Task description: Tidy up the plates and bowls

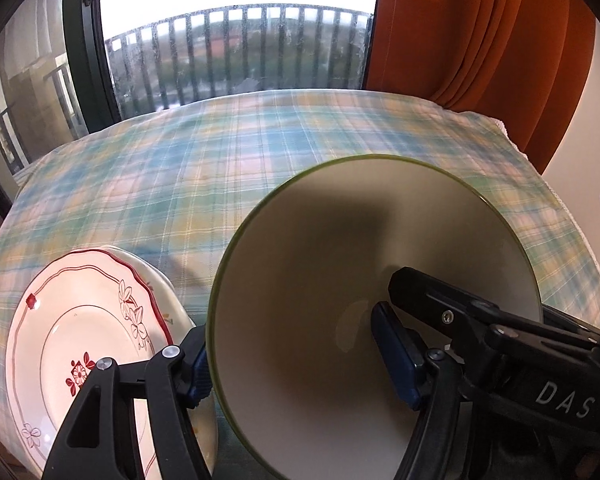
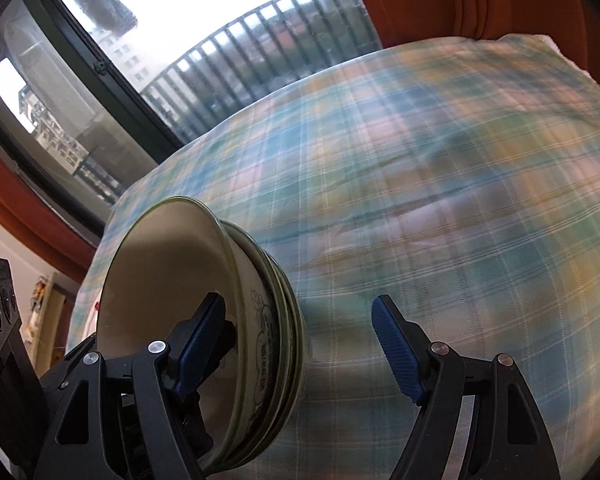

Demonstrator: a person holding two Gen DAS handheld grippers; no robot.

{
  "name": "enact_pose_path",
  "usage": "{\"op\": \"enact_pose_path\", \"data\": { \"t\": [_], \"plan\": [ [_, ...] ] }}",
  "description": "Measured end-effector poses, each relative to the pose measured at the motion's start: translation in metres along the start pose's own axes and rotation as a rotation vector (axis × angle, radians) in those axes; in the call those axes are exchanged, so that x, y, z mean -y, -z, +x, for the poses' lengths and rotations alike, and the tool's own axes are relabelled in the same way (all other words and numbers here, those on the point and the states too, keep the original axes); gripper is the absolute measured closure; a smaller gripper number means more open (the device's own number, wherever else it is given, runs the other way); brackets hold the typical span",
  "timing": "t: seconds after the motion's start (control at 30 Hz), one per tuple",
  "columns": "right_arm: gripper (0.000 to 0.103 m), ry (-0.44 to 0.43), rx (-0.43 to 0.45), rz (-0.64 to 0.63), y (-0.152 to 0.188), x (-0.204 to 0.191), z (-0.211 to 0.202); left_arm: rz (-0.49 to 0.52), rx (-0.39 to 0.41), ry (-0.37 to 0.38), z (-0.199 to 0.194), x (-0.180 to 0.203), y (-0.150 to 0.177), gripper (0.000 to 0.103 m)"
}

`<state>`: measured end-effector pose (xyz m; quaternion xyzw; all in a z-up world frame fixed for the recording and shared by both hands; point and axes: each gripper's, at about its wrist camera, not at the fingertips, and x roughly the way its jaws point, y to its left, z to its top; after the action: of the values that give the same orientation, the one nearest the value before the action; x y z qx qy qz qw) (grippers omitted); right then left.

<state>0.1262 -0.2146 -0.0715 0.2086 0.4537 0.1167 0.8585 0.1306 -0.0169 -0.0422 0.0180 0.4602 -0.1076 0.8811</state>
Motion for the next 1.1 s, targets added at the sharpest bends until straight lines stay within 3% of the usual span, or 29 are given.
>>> {"op": "enact_pose_path", "data": {
  "t": [0.3, 0.37, 0.73, 1.1],
  "plan": [
    [0.059, -0.002, -0.049, -0.053, -0.004, -0.018, 0.006, 0.006, -0.014, -0.026, -0.002, 0.005, -0.002, 0.039],
    [0.059, 0.041, -0.053, -0.077, -0.005, -0.025, 0.007, 0.009, -0.019, -0.016, -0.001, 0.003, -0.003, 0.04],
    [0.058, 0.102, -0.051, -0.063, -0.003, -0.032, 0.003, -0.002, -0.031, 0.039, -0.007, 0.0, -0.001, 0.042],
    [0.058, 0.121, -0.028, -0.062, 0.0, -0.048, -0.014, -0.032, -0.007, 0.08, -0.027, -0.006, 0.001, 0.042]
  ]
}}
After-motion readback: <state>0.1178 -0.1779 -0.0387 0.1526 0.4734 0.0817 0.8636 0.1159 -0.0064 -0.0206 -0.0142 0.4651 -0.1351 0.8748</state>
